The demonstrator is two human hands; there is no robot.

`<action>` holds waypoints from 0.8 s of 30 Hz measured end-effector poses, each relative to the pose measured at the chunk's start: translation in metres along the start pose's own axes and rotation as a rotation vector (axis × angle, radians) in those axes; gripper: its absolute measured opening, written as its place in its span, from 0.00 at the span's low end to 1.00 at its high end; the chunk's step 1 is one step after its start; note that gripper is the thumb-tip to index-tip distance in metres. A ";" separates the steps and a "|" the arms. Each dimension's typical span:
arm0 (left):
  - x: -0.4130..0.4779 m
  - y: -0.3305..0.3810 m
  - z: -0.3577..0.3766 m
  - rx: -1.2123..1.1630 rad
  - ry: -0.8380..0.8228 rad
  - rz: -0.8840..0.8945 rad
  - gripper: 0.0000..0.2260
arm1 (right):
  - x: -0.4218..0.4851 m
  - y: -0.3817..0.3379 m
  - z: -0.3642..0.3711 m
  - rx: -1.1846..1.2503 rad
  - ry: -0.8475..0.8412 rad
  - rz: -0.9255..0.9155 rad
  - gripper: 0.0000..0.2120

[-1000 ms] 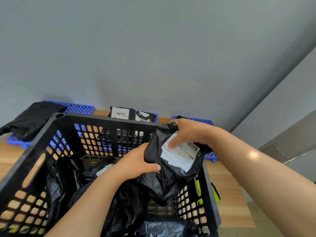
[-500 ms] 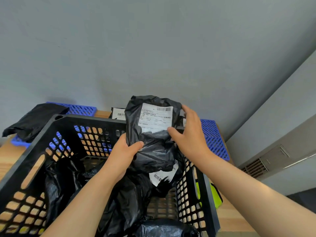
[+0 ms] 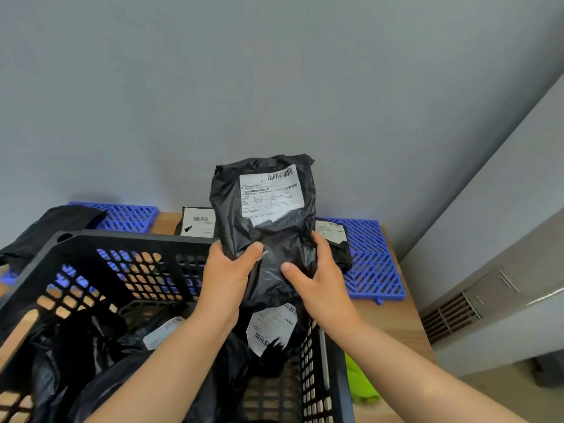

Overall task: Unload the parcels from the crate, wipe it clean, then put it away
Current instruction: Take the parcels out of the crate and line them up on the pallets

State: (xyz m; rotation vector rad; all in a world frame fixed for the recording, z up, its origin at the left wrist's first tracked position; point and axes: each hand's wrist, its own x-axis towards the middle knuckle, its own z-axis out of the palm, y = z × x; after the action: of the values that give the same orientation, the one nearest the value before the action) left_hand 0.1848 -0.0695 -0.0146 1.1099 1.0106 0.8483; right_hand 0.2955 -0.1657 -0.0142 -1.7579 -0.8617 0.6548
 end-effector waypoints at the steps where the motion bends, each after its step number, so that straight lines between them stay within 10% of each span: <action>1: 0.002 0.001 0.008 0.007 -0.012 0.002 0.17 | 0.004 0.002 -0.004 0.038 0.022 0.002 0.34; 10: 0.041 0.011 0.092 0.102 -0.090 0.039 0.12 | 0.056 0.042 -0.072 0.242 0.272 0.060 0.28; 20: 0.076 -0.023 0.137 1.372 -0.194 0.442 0.21 | 0.133 0.137 -0.153 0.114 0.471 0.222 0.15; 24: 0.079 -0.028 0.141 1.524 -0.235 0.439 0.20 | 0.152 0.178 -0.172 0.036 0.419 0.341 0.13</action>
State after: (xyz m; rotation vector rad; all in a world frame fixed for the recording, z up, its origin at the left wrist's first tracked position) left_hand 0.3454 -0.0465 -0.0404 2.7059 1.1875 0.0967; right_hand 0.5617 -0.1775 -0.1314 -1.9341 -0.2646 0.4857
